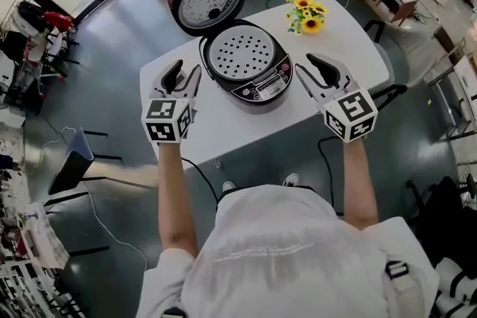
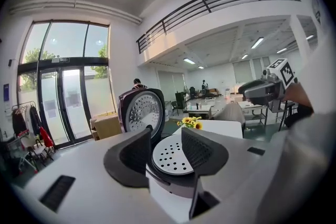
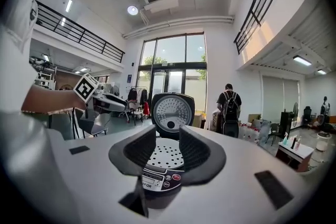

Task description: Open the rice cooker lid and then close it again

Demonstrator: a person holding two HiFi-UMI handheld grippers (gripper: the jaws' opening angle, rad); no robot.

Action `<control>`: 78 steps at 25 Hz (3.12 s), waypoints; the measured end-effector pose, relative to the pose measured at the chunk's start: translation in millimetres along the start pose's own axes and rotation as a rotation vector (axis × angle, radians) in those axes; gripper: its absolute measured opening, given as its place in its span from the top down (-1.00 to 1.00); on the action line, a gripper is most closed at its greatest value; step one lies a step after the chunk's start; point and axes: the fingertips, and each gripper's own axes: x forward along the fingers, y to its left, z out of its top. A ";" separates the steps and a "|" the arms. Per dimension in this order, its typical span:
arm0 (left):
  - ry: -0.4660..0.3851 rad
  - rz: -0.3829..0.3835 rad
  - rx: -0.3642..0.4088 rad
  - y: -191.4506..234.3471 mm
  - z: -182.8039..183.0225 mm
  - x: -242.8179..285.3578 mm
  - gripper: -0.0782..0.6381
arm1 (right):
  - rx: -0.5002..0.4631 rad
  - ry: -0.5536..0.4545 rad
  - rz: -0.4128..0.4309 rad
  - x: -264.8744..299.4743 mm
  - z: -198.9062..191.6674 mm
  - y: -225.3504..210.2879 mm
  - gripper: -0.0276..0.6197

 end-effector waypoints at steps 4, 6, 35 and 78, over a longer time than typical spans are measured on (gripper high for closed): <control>0.027 0.047 0.111 -9.0 20.1 9.5 0.22 | 0.030 0.003 0.033 0.6 -7.6 -25.1 0.44; 0.029 0.056 0.153 -12.8 32.0 14.6 0.22 | 0.026 0.006 0.055 0.6 -9.9 -34.0 0.44; 0.088 -0.011 0.562 77.4 107.5 159.4 0.02 | 0.075 0.056 0.017 96.9 -23.8 -78.8 0.44; 0.089 -0.206 0.423 53.7 91.8 165.8 0.22 | 0.115 0.102 0.002 86.2 -41.3 -66.4 0.45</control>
